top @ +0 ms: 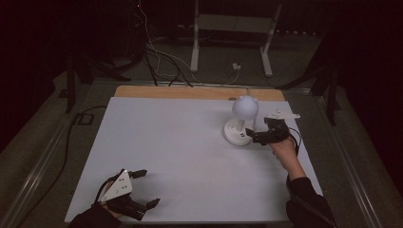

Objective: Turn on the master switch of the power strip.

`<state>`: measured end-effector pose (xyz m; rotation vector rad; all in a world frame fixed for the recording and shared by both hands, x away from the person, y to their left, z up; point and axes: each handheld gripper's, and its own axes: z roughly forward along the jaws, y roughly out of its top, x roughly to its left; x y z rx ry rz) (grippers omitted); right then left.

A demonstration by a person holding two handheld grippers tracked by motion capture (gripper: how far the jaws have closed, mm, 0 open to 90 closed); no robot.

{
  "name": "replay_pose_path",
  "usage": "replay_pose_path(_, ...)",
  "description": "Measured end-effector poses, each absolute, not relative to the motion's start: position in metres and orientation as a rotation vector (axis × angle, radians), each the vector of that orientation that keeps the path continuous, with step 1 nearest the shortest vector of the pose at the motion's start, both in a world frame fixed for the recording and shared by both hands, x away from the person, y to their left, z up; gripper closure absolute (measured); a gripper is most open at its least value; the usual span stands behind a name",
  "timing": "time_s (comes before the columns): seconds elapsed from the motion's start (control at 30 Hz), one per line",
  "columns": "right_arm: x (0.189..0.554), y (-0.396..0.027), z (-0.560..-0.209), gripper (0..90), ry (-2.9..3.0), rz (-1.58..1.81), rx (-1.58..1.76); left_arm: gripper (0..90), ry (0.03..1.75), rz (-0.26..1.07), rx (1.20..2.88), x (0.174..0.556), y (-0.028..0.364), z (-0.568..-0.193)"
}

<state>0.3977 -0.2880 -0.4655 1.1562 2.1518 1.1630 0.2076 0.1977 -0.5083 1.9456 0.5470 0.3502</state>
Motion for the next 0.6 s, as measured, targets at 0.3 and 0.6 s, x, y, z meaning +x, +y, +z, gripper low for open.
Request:
replay_pose_path(0.3,0.404,-0.287,-0.477,7.2,2.152,1.147,1.209,0.2,0.547,0.349,1.943,0.208,0.198,-0.508)
replay_pose_path(0.6,0.403,-0.283,-0.484,19.7,2.132,1.078,1.205,0.2,0.549,0.342,1.943,0.208,0.198,-0.509)
